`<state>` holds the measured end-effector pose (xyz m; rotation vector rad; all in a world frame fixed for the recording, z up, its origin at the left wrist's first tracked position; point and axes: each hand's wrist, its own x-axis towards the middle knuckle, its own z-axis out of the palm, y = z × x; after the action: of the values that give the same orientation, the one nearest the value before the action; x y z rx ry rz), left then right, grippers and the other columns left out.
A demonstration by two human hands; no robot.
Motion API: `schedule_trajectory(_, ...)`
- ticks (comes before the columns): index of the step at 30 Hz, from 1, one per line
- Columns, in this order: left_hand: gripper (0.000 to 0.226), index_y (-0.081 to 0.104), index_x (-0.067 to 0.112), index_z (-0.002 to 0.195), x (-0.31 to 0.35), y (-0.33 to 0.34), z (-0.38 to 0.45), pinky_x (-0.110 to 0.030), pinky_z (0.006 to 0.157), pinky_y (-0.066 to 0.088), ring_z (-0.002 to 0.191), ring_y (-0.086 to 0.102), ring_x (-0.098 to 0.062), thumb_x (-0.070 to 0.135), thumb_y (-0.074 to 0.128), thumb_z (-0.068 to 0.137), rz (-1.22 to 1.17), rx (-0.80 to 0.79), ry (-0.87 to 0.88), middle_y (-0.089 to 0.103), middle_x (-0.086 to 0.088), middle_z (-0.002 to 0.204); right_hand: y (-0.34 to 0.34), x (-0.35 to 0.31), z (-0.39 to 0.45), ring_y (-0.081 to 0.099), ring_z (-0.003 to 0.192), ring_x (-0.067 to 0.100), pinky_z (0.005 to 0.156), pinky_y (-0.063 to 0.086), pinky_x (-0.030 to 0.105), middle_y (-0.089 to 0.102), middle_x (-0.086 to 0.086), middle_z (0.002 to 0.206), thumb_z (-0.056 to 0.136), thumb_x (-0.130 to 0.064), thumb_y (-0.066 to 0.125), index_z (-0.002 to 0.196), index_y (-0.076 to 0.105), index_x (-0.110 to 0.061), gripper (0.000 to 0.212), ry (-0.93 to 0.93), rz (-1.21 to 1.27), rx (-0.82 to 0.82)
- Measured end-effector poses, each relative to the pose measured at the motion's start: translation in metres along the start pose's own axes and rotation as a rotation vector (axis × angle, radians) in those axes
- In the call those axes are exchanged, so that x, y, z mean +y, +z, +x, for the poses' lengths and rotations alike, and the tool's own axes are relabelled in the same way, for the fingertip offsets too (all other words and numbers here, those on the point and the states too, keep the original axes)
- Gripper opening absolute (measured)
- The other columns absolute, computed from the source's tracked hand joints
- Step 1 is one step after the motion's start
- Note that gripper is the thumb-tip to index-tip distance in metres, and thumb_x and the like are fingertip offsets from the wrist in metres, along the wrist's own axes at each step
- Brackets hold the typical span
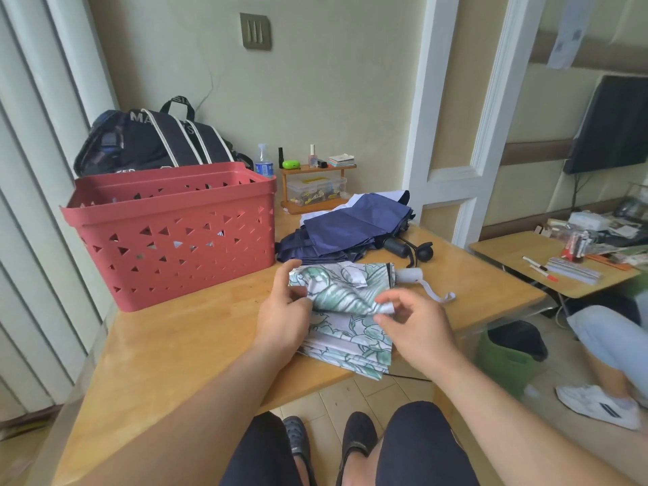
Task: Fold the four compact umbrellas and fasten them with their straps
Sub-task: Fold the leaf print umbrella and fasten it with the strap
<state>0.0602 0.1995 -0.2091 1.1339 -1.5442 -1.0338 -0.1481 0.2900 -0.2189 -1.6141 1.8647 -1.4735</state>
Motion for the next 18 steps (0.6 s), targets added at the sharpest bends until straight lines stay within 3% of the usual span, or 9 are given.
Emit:
schedule_trajectory(5, 0.045, 0.057, 0.048, 0.124, -0.005, 0.0, 0.004, -0.022, 0.046, 0.04, 0.049, 0.047, -0.007, 0.011, 0.051, 0.1, -0.107, 0.04, -0.011, 0.066, -0.003, 0.093, 0.007, 0.005, -0.003, 0.069, 0.084, 0.015, 0.084, 0.06, 0.035, 0.073, -0.007, 0.092, 0.086, -0.015, 0.082, 0.105, 0.071, -0.041, 0.035, 0.069, 0.115, -0.033)
schedule_trajectory(9, 0.035, 0.057, 0.043, 0.126, -0.011, -0.001, 0.008, -0.023, 0.045, 0.037, 0.047, 0.042, -0.006, 0.016, 0.059, 0.104, -0.159, 0.052, -0.007, 0.063, -0.002, 0.088, 0.008, 0.004, 0.007, 0.062, 0.082, 0.03, 0.08, 0.056, 0.041, 0.07, 0.006, 0.088, 0.087, -0.021, 0.081, 0.112, 0.066, -0.05, 0.042, 0.067, 0.2, -0.061)
schedule_trajectory(13, 0.04, 0.054, 0.039, 0.131, -0.011, -0.003, 0.007, -0.021, 0.047, 0.041, 0.05, 0.046, -0.004, 0.014, 0.064, 0.102, -0.184, 0.016, 0.012, 0.067, 0.001, 0.089, 0.009, 0.009, 0.003, 0.063, 0.089, 0.012, 0.084, 0.054, 0.025, 0.074, -0.012, 0.106, 0.089, -0.014, 0.078, 0.108, 0.068, -0.049, 0.042, 0.086, 0.188, -0.09)
schedule_trajectory(18, 0.036, 0.056, 0.035, 0.121, -0.011, -0.004, 0.01, -0.025, 0.048, 0.042, 0.055, 0.049, -0.011, 0.007, 0.065, 0.1, -0.226, 0.036, -0.018, 0.065, 0.003, 0.082, 0.009, 0.01, 0.005, 0.069, 0.1, 0.016, 0.091, 0.058, 0.037, 0.073, -0.014, 0.107, 0.09, -0.008, 0.076, 0.101, 0.071, -0.04, 0.034, 0.128, 0.2, -0.024)
